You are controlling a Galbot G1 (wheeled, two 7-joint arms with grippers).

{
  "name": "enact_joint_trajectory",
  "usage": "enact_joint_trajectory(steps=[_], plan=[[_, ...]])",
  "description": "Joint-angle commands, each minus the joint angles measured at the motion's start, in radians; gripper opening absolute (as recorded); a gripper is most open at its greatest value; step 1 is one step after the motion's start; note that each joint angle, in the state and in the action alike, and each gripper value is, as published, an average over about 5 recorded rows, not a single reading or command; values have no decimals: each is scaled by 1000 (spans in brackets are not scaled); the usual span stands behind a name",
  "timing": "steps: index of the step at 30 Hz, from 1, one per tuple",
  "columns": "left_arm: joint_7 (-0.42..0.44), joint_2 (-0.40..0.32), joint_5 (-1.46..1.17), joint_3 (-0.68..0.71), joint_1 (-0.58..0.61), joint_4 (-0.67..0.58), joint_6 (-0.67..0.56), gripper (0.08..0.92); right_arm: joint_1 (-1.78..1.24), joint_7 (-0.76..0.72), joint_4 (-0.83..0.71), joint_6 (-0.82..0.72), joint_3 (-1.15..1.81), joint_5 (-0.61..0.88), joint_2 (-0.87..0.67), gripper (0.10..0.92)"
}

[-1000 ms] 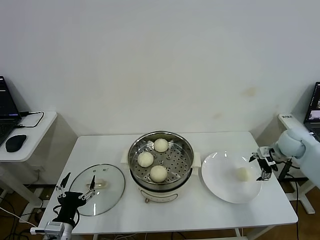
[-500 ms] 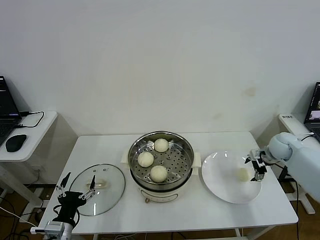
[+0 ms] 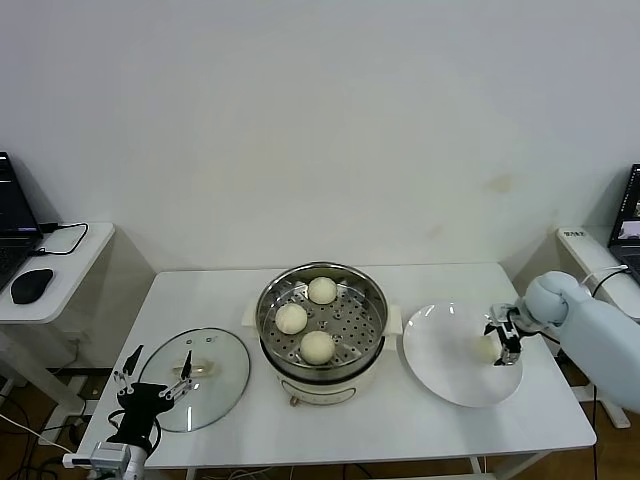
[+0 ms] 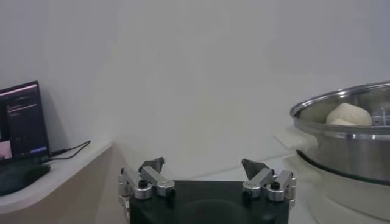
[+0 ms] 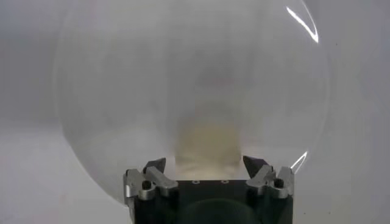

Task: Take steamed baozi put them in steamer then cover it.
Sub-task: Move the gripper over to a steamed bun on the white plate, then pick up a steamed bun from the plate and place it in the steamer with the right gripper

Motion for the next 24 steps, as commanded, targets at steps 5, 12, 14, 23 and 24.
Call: enact_joint_trajectory(steps=[5,12,14,23,24], plan=[[0,-1,0,-2,3,-4,0,823,3,-3,-5,-2,1,-3,8,667],[-1,-2,0,-2,3,-8,-1,823,57,-24,49,-12,-41,48,-41,617],[-1,-1,0,-2,2,-10,-1,823,84,-29,72,-22,-65,74,-58,603],[-1,7,-3,-1,-6,-21,5,823,374,-55,255,-125,-283,258,-155,586],[-1,7,-3,-1,-7,-21,5,823,416,-56,280,-139,-312,284,-160,586]])
